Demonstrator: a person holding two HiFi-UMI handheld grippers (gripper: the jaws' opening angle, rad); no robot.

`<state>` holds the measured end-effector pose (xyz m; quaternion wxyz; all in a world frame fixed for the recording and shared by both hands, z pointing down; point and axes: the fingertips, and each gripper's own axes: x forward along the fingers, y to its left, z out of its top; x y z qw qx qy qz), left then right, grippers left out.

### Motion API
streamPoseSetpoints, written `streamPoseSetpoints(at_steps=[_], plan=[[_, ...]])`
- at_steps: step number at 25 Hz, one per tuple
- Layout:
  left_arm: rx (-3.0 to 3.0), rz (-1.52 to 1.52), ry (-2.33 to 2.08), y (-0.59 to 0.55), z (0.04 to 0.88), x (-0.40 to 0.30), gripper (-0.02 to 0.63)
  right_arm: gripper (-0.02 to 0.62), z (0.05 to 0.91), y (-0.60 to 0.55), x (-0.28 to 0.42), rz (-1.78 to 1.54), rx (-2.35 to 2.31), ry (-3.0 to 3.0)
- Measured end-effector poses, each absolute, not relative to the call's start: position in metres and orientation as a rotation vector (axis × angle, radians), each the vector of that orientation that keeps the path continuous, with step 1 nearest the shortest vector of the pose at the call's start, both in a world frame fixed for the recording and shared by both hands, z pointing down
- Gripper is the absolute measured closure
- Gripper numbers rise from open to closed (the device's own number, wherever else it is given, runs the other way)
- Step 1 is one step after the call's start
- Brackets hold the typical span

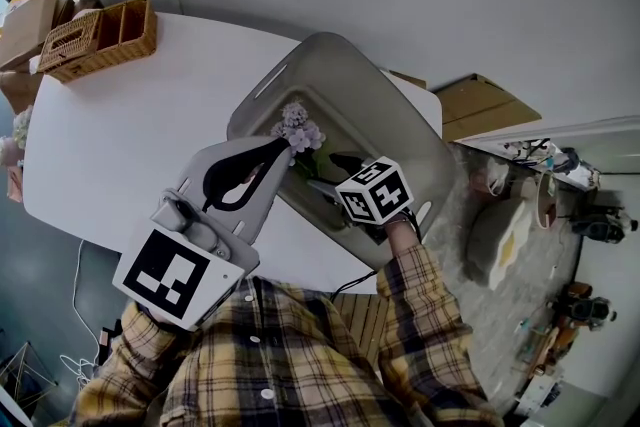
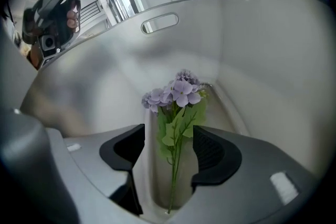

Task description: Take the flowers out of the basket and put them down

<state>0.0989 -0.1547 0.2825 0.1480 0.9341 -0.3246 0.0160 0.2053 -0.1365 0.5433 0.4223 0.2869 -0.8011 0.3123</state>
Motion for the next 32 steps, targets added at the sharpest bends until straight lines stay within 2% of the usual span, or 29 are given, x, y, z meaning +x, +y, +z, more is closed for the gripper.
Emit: streamPoseSetpoints(at_steps=[22, 24, 32], plan=[[2.690, -0.006, -0.933, -0.153, 0.278, 0.097, 0.597, 0.323, 0.596, -0.114, 0.218, 0.907, 0.677, -1.820], [2.690, -0.007, -0.931, -0.152, 0.279, 0.097, 0.597, 0.331, 0.601, -0.112, 0.221, 0.900, 0.681, -1.802], [2.687, -0.008, -0.935, -0.152, 0.278, 0.094, 0.597, 0.435, 0.610, -0.107, 0.229, 0.901, 0.696, -1.753]])
